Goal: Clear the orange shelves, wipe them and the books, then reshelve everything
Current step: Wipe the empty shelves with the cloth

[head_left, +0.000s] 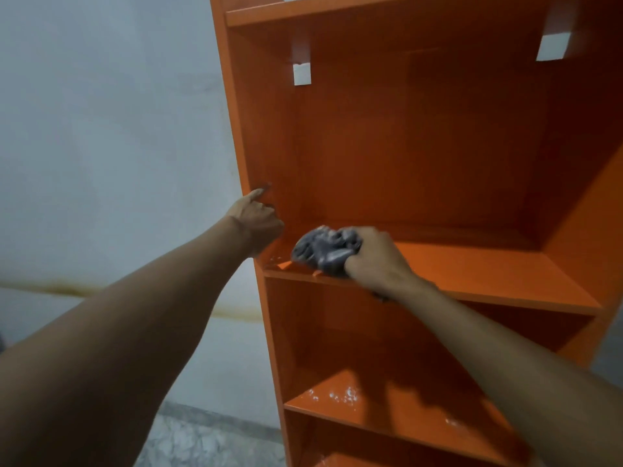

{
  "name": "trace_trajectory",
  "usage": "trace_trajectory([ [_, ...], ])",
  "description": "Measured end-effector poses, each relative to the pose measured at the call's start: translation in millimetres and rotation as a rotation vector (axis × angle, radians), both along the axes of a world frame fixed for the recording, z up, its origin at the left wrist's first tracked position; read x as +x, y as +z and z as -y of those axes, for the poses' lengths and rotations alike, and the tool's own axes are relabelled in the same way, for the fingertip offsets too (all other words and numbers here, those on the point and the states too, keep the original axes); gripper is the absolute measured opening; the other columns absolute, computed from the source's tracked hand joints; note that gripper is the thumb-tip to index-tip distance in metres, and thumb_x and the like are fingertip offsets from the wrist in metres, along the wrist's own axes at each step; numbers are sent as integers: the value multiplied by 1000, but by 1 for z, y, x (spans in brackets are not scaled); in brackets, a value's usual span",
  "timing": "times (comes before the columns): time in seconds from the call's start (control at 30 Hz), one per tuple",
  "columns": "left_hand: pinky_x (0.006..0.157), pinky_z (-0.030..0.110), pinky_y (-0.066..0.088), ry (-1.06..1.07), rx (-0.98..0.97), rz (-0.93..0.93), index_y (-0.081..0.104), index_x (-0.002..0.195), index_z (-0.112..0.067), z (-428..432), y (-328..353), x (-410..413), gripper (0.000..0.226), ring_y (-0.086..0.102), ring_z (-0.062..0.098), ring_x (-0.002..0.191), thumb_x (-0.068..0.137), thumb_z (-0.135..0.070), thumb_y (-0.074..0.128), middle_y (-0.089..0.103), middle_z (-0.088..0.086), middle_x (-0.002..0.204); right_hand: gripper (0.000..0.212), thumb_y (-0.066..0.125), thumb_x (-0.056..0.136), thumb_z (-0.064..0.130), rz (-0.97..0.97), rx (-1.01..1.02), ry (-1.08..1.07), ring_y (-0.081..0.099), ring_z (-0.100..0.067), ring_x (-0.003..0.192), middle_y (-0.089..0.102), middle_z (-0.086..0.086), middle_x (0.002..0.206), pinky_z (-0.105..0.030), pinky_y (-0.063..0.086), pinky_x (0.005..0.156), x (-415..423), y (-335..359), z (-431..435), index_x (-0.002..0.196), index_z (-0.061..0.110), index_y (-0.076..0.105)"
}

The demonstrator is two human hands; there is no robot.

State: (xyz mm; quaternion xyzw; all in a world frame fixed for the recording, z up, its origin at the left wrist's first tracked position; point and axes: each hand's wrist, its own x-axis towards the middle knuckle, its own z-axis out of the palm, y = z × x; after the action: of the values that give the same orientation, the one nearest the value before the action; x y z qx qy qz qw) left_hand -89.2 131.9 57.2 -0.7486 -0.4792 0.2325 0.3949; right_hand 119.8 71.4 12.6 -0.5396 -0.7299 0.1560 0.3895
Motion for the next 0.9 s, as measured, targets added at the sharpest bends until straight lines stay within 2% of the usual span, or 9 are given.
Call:
trace_trajectory([
  [0.03, 121, 52, 3, -5, 21, -106, 56, 134, -21, -1, 2, 4, 49, 38, 22, 142, 91, -43, 63, 54, 2, 143, 23, 62, 73, 12, -45, 37, -89, 66, -31, 86, 74, -1, 87, -36, 50, 66, 5, 5, -11, 90, 24, 71],
  [0.1, 123, 51, 7, -35, 45, -61, 57, 132, -20, 7, 6, 8, 43, 43, 21, 139, 92, -35, 64, 57, 3, 140, 21, 61, 80, 13, 16, 42, -249, 64, -32, 95, 73, -3, 98, -35, 49, 74, 17, 5, -39, 97, 23, 68],
  [0.27, 119, 39, 23, -78, 24, 46, 61, 120, -19, 4, 8, 2, 32, 60, 20, 120, 90, -29, 66, 65, 0, 125, 40, 51, 82, 33, 428, -206, -260, 59, -38, 106, 65, -11, 118, -42, 47, 88, 5, -17, -79, 122, 33, 57],
  [0.4, 113, 34, 29, -127, 11, 77, 64, 110, -20, 5, 10, 1, 25, 62, 17, 109, 88, -31, 68, 68, -3, 115, 29, 55, 80, 26, 438, -110, -114, 60, -38, 95, 68, -10, 107, -37, 47, 72, -34, -16, -63, 108, 28, 62],
  [0.53, 110, 34, 32, -134, -3, 73, 64, 110, -19, 8, 11, -4, 28, 63, 18, 106, 87, -34, 70, 68, -2, 114, 17, 52, 62, 27, 459, 24, 144, 56, -36, 77, 61, 3, 71, -36, 43, 56, -54, -28, -12, 75, 38, 53],
  [0.63, 108, 35, 35, -166, 6, 66, 62, 100, -19, 6, 13, -4, 16, 64, 18, 100, 88, -27, 68, 69, -2, 109, 17, 53, 57, 20, 385, 38, 252, 57, -28, 66, 59, 3, 61, -37, 47, 54, -54, -22, 4, 69, 32, 53],
  [0.73, 104, 34, 37, -170, -8, 106, 47, 81, -23, 7, 15, -6, 28, 62, 18, 95, 84, -36, 72, 67, -5, 103, 21, 54, 56, 16, 160, 73, 105, 64, -22, 72, 68, 4, 70, -31, 49, 59, -49, 2, -23, 71, 30, 59],
  [0.83, 105, 35, 37, -176, -6, 112, 55, 91, -23, 7, 14, -5, 26, 62, 17, 96, 85, -43, 70, 68, -4, 104, 32, 64, 74, 10, 301, 154, -147, 65, -31, 88, 71, -4, 94, -38, 54, 73, -50, 14, -70, 101, 28, 66],
  [0.9, 105, 34, 37, -178, 6, 121, 63, 103, -21, 8, 12, -5, 32, 62, 17, 99, 84, -46, 72, 69, -3, 108, 27, 62, 84, 15, 429, 34, -281, 63, -33, 94, 67, -9, 102, -40, 53, 78, -53, 7, -101, 111, 16, 63],
])
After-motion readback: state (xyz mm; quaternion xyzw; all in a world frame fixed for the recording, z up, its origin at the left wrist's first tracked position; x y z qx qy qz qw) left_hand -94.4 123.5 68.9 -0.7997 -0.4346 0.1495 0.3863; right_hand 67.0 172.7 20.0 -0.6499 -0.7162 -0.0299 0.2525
